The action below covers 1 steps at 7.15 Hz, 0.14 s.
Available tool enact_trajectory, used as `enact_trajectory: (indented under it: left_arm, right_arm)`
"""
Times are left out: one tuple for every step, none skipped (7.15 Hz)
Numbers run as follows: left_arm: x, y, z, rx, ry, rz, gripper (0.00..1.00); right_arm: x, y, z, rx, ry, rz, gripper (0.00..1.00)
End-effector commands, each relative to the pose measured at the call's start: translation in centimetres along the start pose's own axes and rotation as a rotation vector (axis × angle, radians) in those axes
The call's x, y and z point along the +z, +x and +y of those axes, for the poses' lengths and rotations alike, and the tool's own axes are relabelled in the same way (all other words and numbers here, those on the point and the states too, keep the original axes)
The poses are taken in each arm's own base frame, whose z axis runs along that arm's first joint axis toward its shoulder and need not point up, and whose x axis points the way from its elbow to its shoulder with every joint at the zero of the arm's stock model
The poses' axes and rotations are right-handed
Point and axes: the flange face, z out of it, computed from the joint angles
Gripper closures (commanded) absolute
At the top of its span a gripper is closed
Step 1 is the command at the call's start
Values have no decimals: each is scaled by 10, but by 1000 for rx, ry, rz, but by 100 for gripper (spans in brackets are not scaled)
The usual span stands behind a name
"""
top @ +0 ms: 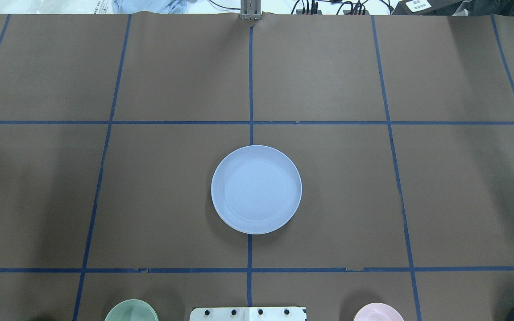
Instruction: Stack three plates with pink and blue
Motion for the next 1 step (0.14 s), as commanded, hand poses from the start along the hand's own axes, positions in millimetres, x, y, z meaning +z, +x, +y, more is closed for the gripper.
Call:
enact_trajectory:
  left_arm:
    - [-2, 2, -6, 7, 7, 1, 0]
  right_arm:
    - [3, 1, -1, 1, -3, -1, 0]
